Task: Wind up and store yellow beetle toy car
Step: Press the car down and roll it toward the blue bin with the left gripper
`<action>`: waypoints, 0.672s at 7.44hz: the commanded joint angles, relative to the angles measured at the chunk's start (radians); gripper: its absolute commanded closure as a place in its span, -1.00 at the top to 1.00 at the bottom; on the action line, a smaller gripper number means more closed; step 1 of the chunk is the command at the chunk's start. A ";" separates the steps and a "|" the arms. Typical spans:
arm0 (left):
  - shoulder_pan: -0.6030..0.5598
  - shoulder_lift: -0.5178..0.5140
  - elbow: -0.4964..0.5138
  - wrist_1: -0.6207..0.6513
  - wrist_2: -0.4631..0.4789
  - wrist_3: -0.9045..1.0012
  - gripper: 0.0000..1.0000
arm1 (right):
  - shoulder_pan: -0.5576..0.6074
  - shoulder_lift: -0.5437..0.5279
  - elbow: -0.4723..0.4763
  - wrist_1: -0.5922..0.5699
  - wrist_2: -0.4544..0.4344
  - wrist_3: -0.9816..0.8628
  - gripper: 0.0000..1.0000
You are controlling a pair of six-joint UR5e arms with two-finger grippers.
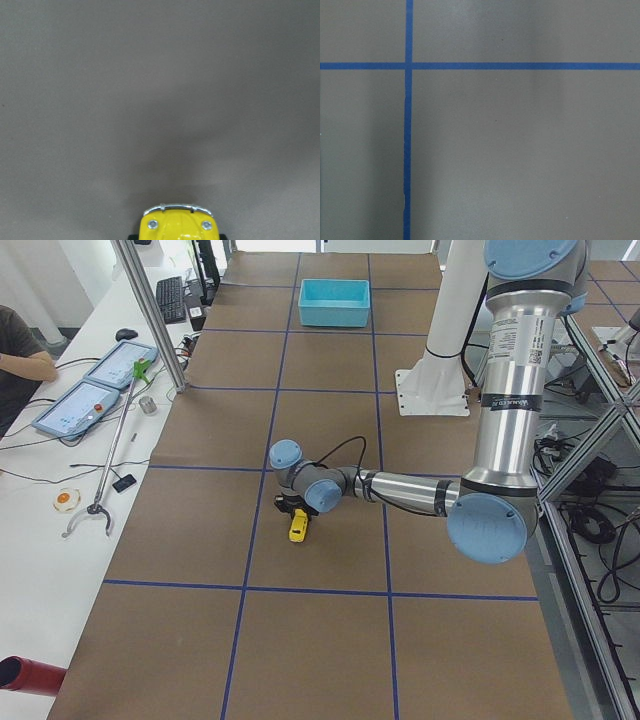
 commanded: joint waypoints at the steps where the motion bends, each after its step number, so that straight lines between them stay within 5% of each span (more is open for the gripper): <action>1: -0.009 0.032 -0.089 -0.001 0.002 0.000 -1.00 | 0.000 0.000 0.000 0.000 0.000 0.000 1.00; 5: 0.004 0.024 -0.148 0.000 -0.007 -0.015 -1.00 | 0.000 0.000 0.000 0.000 0.000 0.000 1.00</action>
